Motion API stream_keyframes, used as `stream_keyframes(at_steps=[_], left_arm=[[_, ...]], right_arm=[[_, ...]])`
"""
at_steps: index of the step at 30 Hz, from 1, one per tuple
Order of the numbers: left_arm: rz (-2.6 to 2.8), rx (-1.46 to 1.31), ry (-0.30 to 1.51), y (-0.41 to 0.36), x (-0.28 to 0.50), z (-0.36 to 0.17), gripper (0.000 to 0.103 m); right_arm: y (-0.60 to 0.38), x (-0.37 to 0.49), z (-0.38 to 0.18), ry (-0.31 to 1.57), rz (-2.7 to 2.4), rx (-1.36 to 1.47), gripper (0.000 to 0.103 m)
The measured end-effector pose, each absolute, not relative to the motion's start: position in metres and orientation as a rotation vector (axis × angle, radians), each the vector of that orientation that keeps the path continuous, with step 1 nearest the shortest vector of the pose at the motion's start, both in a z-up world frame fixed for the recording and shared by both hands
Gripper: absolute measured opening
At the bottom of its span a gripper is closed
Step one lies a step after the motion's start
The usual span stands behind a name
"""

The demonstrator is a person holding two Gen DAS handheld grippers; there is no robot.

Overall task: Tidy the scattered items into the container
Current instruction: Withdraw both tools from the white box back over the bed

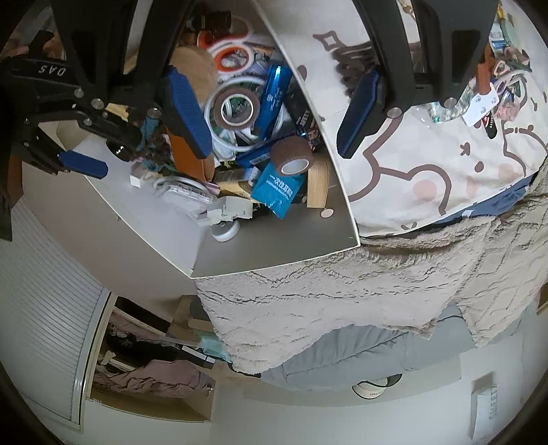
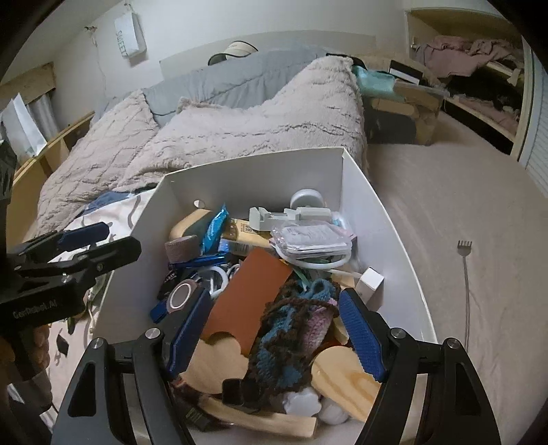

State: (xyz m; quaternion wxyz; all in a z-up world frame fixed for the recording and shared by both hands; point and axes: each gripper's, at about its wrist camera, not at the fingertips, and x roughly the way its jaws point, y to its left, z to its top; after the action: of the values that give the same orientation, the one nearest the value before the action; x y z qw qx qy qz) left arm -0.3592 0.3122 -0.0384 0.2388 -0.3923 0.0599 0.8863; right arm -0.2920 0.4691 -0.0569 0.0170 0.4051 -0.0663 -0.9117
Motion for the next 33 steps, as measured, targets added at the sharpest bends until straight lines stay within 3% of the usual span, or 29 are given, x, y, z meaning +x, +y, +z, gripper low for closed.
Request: stream_keyframes(at_steps=[12, 15, 18, 20, 22, 33], left_arm=[[2.431, -1.036, 0.141, 0.28, -0.323, -0.024, 0.076], [2.439, -1.01, 0.153, 0.271, -0.314, -0.019, 0.076], [2.451, -0.982, 0.171, 0.262, -0.303, -0.014, 0.076], [2.465, -0.961, 0.181, 0.255, -0.296, -0.01, 0.083], [2.484, -0.932, 0.189, 0.248, -0.287, -0.005, 0.087], [2.567, -0.804, 0.221, 0.217, -0.25, 0.01, 0.103]], right_arm=[[0.445, -0.259, -0.04, -0.137, -2.93, 1.166, 0.078], [0.437, -0.25, -0.035, -0.096, -2.955, 1.144, 0.086], [0.428, -0.241, -0.029, -0.065, -2.972, 1.113, 0.087], [0.423, -0.235, -0.026, -0.063, -2.978, 1.095, 0.089], [0.419, -0.228, -0.024, -0.074, -2.988, 1.074, 0.099], [0.404, -0.199, -0.018, -0.05, -3.047, 1.034, 0.103]])
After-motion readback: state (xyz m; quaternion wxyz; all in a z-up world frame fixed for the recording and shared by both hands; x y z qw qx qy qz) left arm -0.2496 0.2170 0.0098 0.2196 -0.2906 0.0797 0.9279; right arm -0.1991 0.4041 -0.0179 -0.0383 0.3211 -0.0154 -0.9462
